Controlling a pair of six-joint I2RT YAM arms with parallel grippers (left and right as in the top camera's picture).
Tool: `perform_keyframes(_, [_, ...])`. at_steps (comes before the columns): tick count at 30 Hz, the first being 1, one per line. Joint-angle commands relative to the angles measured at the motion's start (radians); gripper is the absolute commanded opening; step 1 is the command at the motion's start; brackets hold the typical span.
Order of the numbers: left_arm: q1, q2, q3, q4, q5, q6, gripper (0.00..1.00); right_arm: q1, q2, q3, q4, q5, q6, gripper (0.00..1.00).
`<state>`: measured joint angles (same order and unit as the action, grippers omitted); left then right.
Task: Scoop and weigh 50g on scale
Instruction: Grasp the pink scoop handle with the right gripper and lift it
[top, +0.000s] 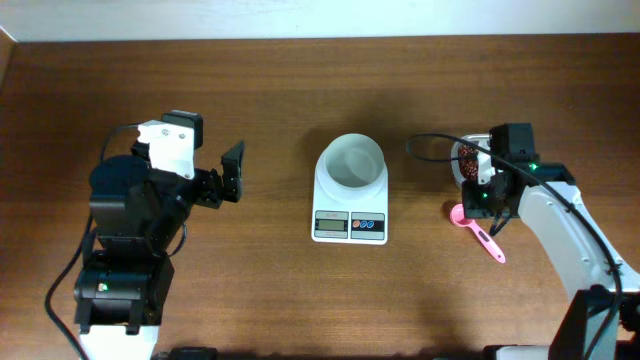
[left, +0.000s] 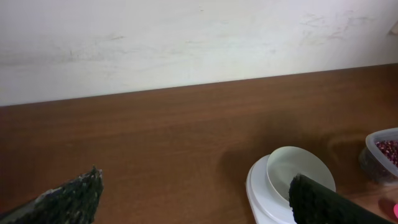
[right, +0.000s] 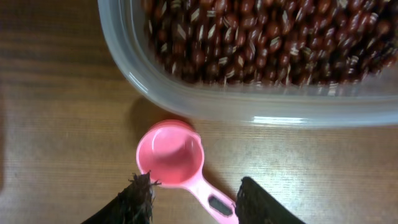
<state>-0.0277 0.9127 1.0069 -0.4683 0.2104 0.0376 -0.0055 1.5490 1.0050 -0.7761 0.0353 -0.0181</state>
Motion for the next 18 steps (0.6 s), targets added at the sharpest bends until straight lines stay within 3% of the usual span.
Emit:
perform_keyframes(1, [0.0,-0.002,0.017,0.001,0.011,0.008,0.99,0.005,0.026,-0.007,0.023,0.021,0.01,0.45])
perform_keyframes(13, [0.0,0.079,0.017,-0.024,0.011,0.008,0.99,0.005,0.029,-0.06,0.059,-0.008,-0.001,0.39])
perform_keyframes(18, [0.0,0.088,0.017,-0.023,0.011,0.008,0.99,0.007,0.029,-0.06,0.051,-0.183,-0.039,0.4])
